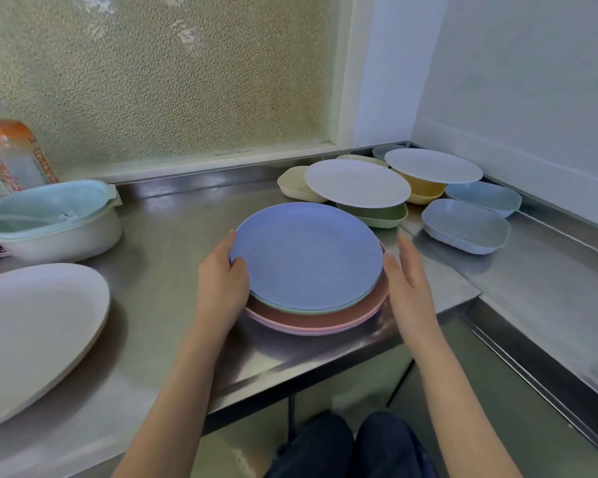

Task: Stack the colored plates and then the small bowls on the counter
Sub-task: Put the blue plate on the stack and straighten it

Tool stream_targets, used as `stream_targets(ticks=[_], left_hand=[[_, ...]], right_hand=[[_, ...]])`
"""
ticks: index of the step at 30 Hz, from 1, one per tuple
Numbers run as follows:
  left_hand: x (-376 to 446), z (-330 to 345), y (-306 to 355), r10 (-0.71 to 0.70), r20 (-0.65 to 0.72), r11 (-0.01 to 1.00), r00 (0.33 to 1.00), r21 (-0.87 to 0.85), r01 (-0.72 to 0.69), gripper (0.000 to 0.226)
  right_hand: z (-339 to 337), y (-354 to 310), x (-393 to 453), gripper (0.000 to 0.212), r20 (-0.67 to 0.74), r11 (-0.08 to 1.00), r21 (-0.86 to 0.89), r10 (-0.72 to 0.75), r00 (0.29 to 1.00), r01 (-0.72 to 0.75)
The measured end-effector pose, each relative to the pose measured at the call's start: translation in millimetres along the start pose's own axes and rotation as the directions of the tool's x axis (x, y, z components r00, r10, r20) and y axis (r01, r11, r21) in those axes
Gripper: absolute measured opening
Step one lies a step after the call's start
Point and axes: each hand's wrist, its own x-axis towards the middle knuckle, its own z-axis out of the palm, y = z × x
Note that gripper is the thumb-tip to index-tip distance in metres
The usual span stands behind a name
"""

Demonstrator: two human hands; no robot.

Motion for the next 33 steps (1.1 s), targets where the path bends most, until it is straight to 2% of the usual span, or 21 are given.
stream_targets(ticks=[1,3,7,14,20,26,29,33], left_hand=[[-1,0,1,0.016,-0.004,1.000,1.000,-0.018,-0.016,0.046],[-1,-2,0,0.023,-0.011,0.999,1.000,-0.037,-0.023,0.045],[1,-16,-8,-0.055,-0.086,0.998,0.995,0.012,0.056,0.050],[0,-65,-28,-0.099,-0.212,0.994,0.972,0.018,0.105,0.051],[-12,-82,-32,-0.096,-0.244,0.995,0.965,-0.031,0.092,0.048],[-16,-82,-30,-0.108,-0.263,0.991,0.959,-0.099,0.085,0.047],[-21,-90,-25,-0.081,-0.277,0.997,0.957,-0.010,0.082,0.039],[-31,-126,-37,0.005,-0.418,0.987,0.908,0.145,0.062,0.038]], right_hand=[[2,1,7,0.053,0.012,0.997,0.025,0.073,0.997,-0.073],[13,0,14,0.054,0.038,0.993,0.027,0.114,0.993,-0.115],[38,-1,11,0.044,0.043,0.996,0.032,0.077,0.996,-0.078],[92,-14,-3,0.057,0.151,1.000,0.012,0.025,0.988,-0.027],[107,-17,-12,0.059,0.114,0.987,0.147,0.045,0.992,-0.062],[107,-17,-12,0.054,0.082,0.981,0.178,0.056,0.995,-0.070],[106,-15,-12,0.055,0.091,0.984,0.163,0.054,0.994,-0.068],[107,-15,-12,0.061,0.175,0.994,0.095,0.032,0.984,-0.049]])
